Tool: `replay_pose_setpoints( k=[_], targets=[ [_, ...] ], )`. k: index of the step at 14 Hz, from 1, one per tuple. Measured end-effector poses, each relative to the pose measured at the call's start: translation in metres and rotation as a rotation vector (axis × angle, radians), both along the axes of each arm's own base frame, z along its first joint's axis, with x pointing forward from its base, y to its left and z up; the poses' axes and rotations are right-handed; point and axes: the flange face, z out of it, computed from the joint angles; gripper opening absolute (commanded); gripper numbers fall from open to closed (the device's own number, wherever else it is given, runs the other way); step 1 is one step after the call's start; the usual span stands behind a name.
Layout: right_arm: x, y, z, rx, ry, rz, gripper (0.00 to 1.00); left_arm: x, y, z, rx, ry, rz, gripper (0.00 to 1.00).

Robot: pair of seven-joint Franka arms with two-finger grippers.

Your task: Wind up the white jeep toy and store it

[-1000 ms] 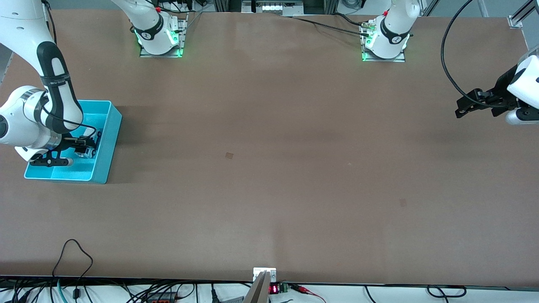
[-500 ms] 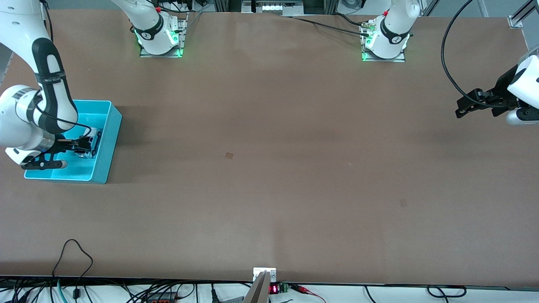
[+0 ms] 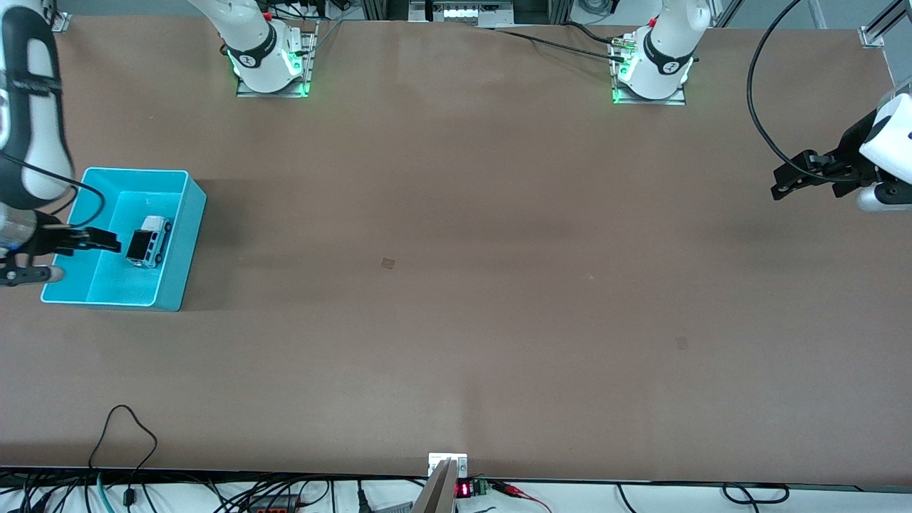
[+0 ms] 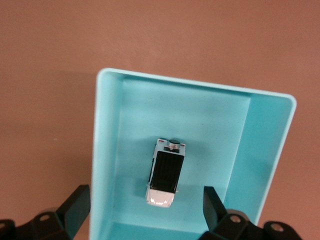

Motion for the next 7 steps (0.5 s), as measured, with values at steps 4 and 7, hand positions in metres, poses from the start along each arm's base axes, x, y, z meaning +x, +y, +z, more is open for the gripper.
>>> replay_pose_setpoints(
  k=[4, 7],
  targets=[
    [0.005, 0.023, 0.071, -0.043, -0.028, 0.080, 1.00, 0.000, 0.000, 0.000, 0.000, -0.001, -0.001, 1.00],
    [0.001, 0.073, 0.130, -0.109, -0.001, 0.195, 1.00, 0.000, -0.002, 0.000, 0.000, -0.001, -0.003, 1.00]
  ],
)
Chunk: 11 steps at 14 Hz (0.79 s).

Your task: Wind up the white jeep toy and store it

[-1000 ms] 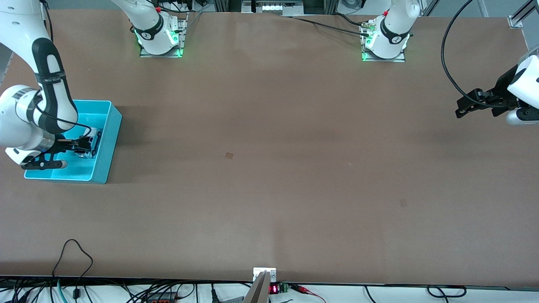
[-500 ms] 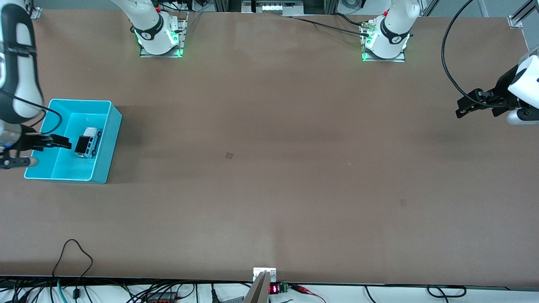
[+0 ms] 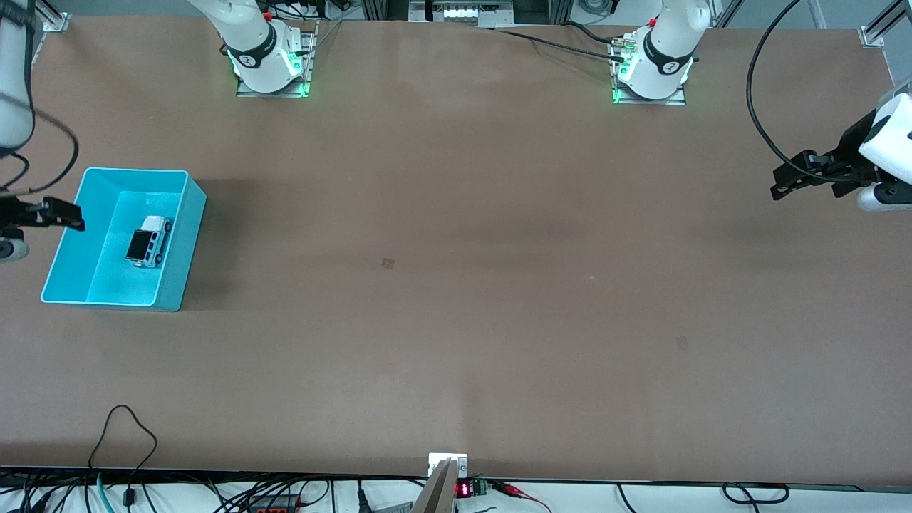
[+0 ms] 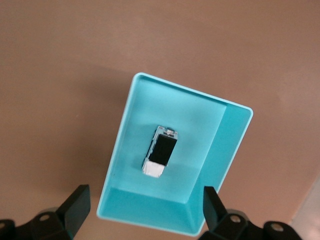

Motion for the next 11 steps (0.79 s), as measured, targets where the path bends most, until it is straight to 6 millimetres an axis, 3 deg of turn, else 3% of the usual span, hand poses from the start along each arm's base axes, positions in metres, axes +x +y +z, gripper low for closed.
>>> replay_pose_setpoints(
  k=[4, 6, 8, 11],
  targets=[
    [-0.016, 0.031, 0.062, 0.097, -0.056, 0.017, 1.00, 0.000, -0.003, 0.000, 0.000, -0.001, -0.006, 1.00],
    [-0.031, 0.043, 0.081, 0.132, -0.054, -0.021, 1.00, 0.000, -0.003, 0.000, 0.000, -0.001, -0.006, 1.00],
    [-0.037, 0.065, 0.084, 0.129, -0.037, -0.110, 1.00, 0.000, -0.003, 0.000, 0.000, -0.001, -0.006, 1.00],
    [-0.035, 0.093, 0.069, 0.111, -0.008, -0.146, 1.00, 0.000, -0.002, 0.000, 0.000, -0.001, -0.003, 1.00]
  ],
)
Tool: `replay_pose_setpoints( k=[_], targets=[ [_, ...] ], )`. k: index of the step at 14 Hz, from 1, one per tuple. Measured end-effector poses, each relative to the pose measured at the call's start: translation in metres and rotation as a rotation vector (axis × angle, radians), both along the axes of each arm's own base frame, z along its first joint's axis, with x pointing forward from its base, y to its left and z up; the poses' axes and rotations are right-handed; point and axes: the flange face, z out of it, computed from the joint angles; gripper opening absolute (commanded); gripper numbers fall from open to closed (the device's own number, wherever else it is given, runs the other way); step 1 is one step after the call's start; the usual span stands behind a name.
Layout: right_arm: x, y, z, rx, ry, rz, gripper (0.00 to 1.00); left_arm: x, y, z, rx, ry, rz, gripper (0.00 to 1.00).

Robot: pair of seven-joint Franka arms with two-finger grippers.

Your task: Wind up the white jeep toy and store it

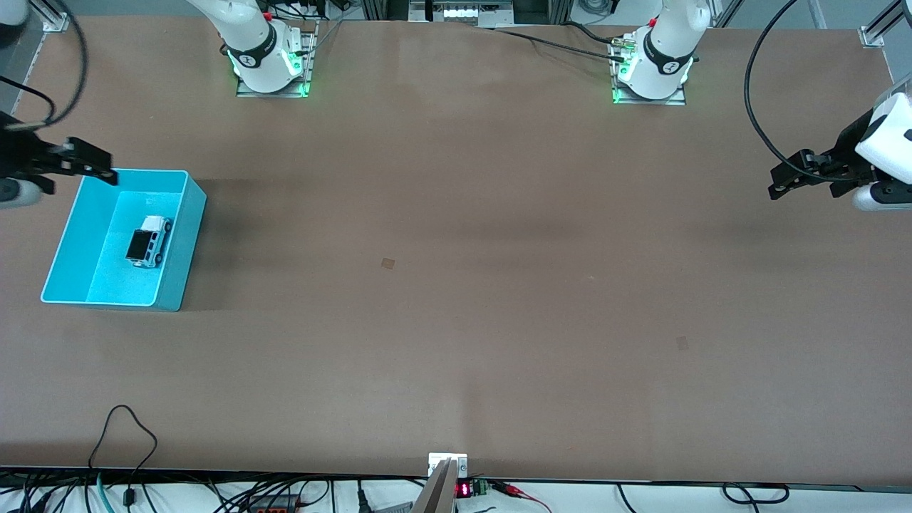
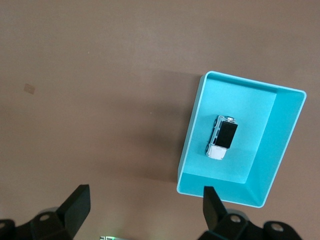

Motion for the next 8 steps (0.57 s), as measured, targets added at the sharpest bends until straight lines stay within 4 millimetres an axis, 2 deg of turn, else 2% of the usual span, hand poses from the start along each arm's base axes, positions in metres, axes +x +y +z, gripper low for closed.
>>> replay_pose_setpoints(
  k=[8],
  targets=[
    [0.0029, -0.0017, -0.0049, -0.002, -0.001, -0.008, 1.00, 0.0000, 0.0025, 0.0000, 0.000, 0.000, 0.004, 1.00]
  ],
)
